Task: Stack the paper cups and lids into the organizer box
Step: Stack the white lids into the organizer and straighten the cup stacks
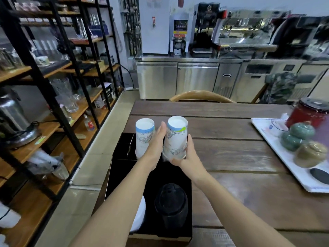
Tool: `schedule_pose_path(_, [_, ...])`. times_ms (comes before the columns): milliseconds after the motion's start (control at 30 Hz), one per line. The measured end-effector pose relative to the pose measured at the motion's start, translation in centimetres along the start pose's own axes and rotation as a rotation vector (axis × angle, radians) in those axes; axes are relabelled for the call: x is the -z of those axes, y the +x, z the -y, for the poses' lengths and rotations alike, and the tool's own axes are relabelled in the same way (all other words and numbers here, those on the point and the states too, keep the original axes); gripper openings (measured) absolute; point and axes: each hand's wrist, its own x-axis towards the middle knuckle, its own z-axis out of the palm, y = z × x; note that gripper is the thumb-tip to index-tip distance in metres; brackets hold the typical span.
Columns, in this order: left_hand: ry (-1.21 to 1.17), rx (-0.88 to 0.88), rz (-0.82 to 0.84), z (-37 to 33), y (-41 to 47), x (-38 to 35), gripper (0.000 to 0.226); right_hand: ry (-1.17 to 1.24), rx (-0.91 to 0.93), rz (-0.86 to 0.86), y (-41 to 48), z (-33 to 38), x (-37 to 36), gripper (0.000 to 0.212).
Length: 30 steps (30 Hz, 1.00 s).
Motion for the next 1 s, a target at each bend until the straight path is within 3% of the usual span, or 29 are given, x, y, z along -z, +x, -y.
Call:
schedule_pose_path(67, [-0.019, 0.025, -0.008, 0.3, 0.3, 0.0, 0.040, 0.019, 0.036, 0.002, 0.1, 0.1, -0.1, 0.087])
schedule_pose_path(133, [-0.006, 0.037, 0.006, 1.0, 0.6, -0.1, 0.052, 0.011, 0.048, 0.011, 0.1, 0.1, -0.1, 0.087])
schedule_pose_path(333, [0.064, -0.032, 0.042, 0.9, -0.3, -0.3, 0.030, -0.038, 0.010, 0.037, 1.0, -0.3, 0.1, 0.101])
schedule_pose_path(533, [0.077, -0.111, 0.094, 1.6, -2.0, -1.7, 0.064, -0.072, 0.003, 0.069, 2.9, -0.1, 0.9, 0.092])
schedule_pose_path(700, [0.094, -0.076, 0.144, 1.6, -2.9, -2.3, 0.041, -0.084, -0.036, 0.137, 4.2, -0.1, 1.6, 0.086])
schedule_pose_path(833, [0.089, -0.062, 0.164, 2.0, -2.7, -1.9, 0.064, 0.031, -0.008, 0.141, 4.5, -0.3, 1.9, 0.091])
schedule_pose_path(1000, [0.052, -0.105, 0.162, 1.7, -3.0, -1.1, 0.044, -0.046, 0.048, 0.061, 4.1, -1.1, 2.0, 0.101])
